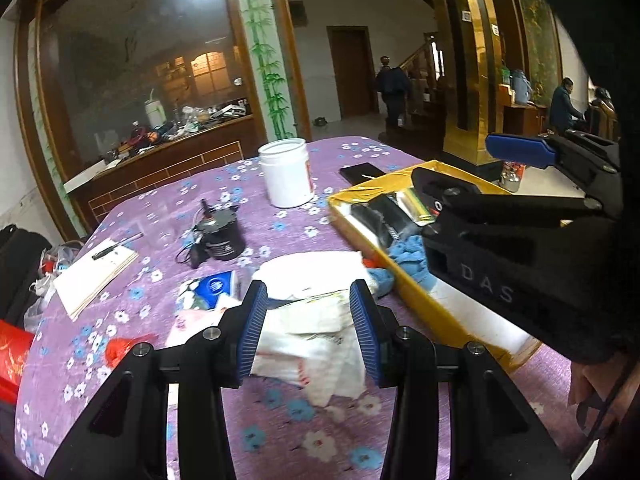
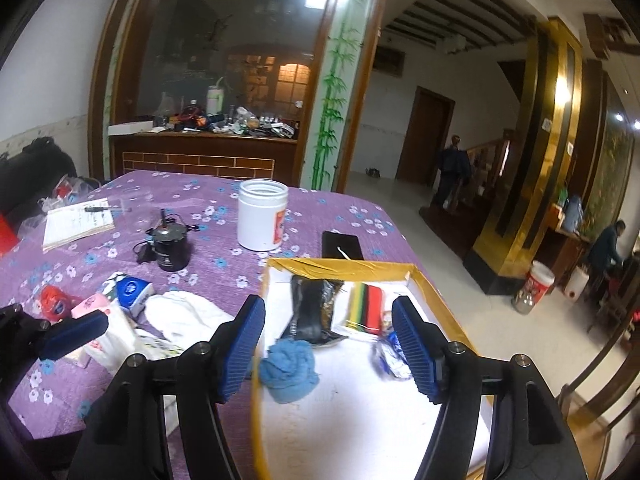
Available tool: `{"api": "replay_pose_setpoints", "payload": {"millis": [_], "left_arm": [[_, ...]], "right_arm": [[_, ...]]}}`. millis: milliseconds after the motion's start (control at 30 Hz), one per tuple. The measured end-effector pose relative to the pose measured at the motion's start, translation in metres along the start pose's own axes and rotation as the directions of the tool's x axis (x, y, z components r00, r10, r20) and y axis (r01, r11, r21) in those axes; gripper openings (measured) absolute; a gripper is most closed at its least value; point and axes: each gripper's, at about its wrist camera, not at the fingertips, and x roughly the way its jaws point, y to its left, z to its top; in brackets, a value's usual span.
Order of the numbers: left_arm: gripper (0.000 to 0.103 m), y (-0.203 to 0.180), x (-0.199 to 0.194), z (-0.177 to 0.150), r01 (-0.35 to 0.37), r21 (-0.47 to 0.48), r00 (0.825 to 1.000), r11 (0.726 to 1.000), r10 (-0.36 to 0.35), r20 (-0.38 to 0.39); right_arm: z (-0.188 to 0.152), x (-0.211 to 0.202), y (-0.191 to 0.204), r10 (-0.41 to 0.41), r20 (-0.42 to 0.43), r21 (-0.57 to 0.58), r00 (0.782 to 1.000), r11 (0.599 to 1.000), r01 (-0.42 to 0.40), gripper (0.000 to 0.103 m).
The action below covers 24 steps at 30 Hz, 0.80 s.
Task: Organize soft objects
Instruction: 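Lower the blue knitted toy into the box and open the left tool, then grasp the red plastic bag with the left tool while the right tool grasps the white printed bag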
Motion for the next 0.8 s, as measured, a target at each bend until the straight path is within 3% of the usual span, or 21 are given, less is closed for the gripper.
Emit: {"api": "replay_pose_setpoints", "payload": {"millis": [367, 467, 600, 700, 800], "left_arm": [[0.041, 0.06, -0.008, -0.024, -0.07, -0.095, 0.998, 0.993, 0.069, -0.009], [0.041, 0.094, -0.009, -0.041, -0.106, -0.158, 0.994, 0.982, 0.101, -0.041], [0.041, 0.141, -0.002, -0.065, -0.154, -0.256, 0.986, 0.954, 0.132, -0.103], [0.041, 0.171, 0.006, -0.08, -0.174, -0.333, 0.98, 0.927, 0.131, -0.147], [0.041, 0.184, 0.008, -0.088, -0.181, -0.374, 0.979, 0.91, 0.13, -0.158]], "right_arm": [[0.005, -0.016, 0.037, 0.03, 0.033, -0.084, 0.999, 0.996, -0.027, 0.073], [0.005, -0.013, 0.037, 0.127, -0.002, -0.052, 0.992, 0.991, -0.127, 0.073], [0.0, 0.004, 0.029, 0.363, -0.09, 0.082, 0.928, 0.931, -0.356, 0.073], [-0.008, 0.021, 0.032, 0.527, -0.148, 0.196, 0.837, 0.845, -0.498, 0.073], [-0.015, 0.033, 0.045, 0.608, -0.187, 0.246, 0.771, 0.789, -0.563, 0.073]]}}
